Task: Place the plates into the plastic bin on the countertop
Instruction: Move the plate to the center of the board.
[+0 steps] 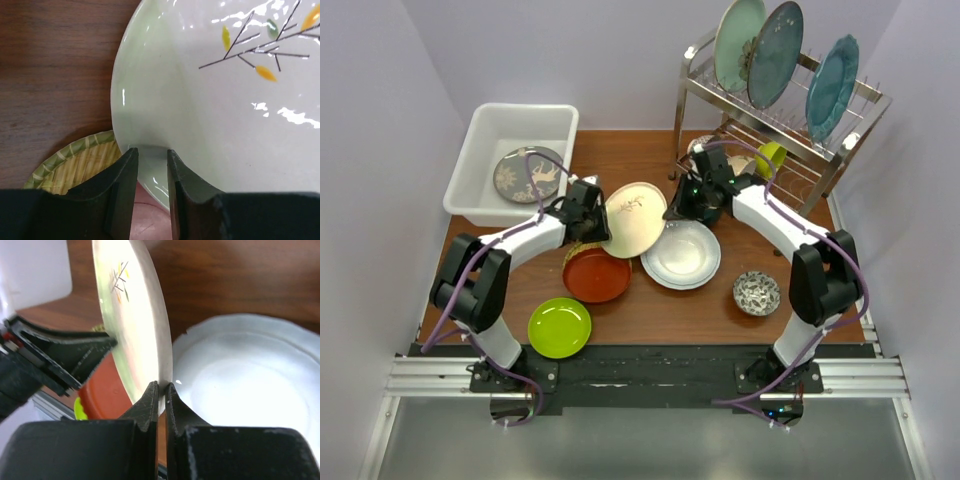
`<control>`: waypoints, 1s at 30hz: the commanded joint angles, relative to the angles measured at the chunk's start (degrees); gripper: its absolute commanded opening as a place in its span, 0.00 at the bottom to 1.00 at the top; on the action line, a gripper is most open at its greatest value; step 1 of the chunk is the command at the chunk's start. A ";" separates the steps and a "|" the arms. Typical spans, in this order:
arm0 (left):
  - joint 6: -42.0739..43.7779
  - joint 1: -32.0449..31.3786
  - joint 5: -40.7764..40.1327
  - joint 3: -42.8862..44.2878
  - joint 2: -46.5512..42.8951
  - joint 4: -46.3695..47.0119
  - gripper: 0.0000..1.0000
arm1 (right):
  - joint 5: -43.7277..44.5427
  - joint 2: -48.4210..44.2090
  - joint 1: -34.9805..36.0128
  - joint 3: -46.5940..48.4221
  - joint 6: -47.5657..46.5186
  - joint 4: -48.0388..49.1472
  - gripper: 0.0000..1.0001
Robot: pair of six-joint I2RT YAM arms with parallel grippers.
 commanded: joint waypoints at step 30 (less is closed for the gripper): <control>1.70 -1.49 -6.80 0.07 -8.54 -3.75 0.64 | -1.46 1.29 -1.09 -21.80 -5.19 12.34 0.00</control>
